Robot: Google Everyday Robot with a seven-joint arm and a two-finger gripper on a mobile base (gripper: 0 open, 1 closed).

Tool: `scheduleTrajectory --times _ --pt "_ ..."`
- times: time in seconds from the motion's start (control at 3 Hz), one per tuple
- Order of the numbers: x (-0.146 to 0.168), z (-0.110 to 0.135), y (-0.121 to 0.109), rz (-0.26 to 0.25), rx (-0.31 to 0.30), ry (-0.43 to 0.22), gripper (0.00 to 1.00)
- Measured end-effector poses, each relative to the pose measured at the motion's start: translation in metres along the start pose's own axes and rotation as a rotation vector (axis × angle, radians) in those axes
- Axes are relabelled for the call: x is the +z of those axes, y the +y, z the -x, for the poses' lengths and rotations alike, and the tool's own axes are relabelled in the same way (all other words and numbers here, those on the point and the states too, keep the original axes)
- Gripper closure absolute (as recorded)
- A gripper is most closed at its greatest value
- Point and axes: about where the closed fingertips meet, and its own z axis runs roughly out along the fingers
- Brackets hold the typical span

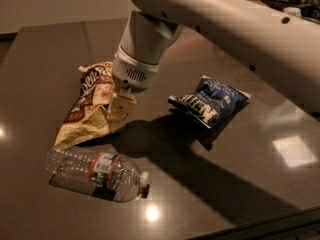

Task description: Move brown chip bag near water bottle

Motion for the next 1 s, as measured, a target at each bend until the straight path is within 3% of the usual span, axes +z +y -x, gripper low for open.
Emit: scheduleTrajectory --times 0.67,1.0 --pt "0.0019 0.0089 0.0070 0.023 -0.020 -0.006 0.12" --pt "0.0023 0.0101 0.0075 0.021 -0.022 -0.007 0.00"
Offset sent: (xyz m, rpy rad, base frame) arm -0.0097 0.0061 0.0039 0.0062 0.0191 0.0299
